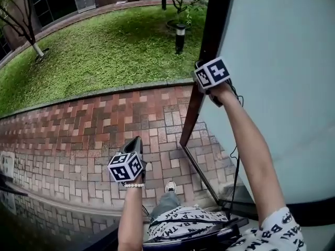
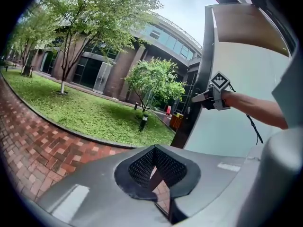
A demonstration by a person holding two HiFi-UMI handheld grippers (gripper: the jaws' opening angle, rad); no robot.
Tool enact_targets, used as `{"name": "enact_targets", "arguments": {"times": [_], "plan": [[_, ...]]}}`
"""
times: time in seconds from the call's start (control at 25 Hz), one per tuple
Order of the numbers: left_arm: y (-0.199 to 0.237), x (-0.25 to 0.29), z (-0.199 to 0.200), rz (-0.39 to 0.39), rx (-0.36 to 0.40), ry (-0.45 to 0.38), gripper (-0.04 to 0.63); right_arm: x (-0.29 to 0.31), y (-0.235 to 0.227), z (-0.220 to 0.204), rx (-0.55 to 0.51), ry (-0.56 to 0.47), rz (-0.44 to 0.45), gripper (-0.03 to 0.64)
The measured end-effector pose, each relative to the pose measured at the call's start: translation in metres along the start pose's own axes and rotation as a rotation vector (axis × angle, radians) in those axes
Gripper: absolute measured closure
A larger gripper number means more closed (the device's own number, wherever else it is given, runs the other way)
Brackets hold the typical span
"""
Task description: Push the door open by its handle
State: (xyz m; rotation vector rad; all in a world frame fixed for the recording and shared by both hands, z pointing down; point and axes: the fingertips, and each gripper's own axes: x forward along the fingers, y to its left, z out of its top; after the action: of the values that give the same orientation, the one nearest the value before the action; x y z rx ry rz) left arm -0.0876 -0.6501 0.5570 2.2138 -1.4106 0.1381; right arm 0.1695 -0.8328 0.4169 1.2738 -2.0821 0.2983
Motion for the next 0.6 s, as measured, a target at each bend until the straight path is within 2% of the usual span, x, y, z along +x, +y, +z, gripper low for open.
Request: {"name": "enact_targets", "arguments": {"times": [0.12, 0.32, 0.6], "plan": [[0.005, 0.007, -0.015, -0.001, 0.004, 0.012, 0.612, -0.013, -0.024, -0.019, 0.017, 0.0, -0.034, 0.595], [0.009, 0.041, 0.002, 0.007, 0.002, 0.051, 0.612, -0.012, -0.093, -0.01, 0.104, -0.005, -0.066, 0.596], [0.006, 0.064, 0.0, 0.008, 0.02, 0.085, 0.612, -0.025, -0.17, -0.027, 0.204, -0.02, -0.149, 0.598]]}}
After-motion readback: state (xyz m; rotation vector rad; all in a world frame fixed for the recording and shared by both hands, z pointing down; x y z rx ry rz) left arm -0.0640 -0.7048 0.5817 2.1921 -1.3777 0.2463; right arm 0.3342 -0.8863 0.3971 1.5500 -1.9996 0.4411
